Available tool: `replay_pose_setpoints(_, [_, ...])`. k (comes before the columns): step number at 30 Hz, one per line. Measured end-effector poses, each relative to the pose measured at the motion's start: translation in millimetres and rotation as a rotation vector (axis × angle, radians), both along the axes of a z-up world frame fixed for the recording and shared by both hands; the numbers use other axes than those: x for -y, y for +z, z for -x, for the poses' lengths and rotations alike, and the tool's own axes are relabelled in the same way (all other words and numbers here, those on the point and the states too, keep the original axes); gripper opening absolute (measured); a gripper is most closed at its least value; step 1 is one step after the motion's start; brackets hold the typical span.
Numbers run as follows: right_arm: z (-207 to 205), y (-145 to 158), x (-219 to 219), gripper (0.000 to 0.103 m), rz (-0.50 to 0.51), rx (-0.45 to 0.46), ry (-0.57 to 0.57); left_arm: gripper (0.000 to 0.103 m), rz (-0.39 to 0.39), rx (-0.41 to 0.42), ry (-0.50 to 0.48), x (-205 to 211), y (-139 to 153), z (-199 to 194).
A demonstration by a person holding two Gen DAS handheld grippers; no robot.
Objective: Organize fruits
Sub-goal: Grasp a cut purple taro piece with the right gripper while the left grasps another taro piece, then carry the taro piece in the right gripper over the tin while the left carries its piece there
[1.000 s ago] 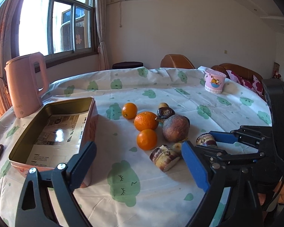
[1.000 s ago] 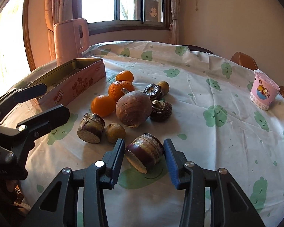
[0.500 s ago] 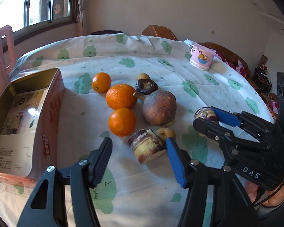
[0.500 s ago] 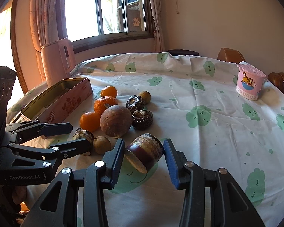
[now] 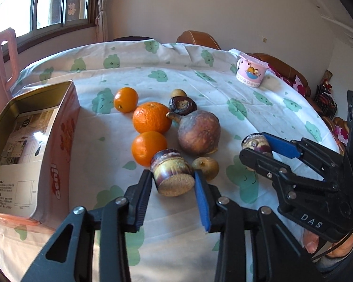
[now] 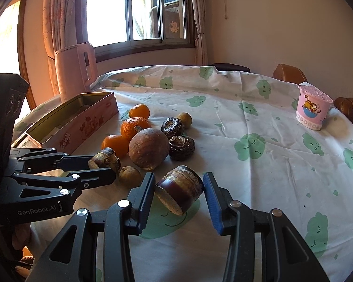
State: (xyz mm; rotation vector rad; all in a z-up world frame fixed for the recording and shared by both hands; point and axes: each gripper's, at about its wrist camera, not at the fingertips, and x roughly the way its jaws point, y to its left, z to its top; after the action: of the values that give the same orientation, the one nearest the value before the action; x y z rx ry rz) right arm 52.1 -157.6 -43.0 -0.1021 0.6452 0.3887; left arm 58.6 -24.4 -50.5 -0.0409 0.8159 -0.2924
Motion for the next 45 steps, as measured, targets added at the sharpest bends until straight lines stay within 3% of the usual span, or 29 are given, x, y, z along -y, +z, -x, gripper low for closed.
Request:
replay_pose_setpoints(9, [4,3,0,0.044,0.000,0.036,0.001,0.037,-0.101,0.105,0.030,9,6,12])
replay_pose_setpoints(22, [17,7,-2,0.044,0.000,0.114,0.018,0.037,-0.180,0.239,0.068,17,14,29])
replay_pose_setpoints(45, [32,12,-3,0.044,-0.001,0.224,0.024,0.037,-0.114,0.380,0.159,2,28,45])
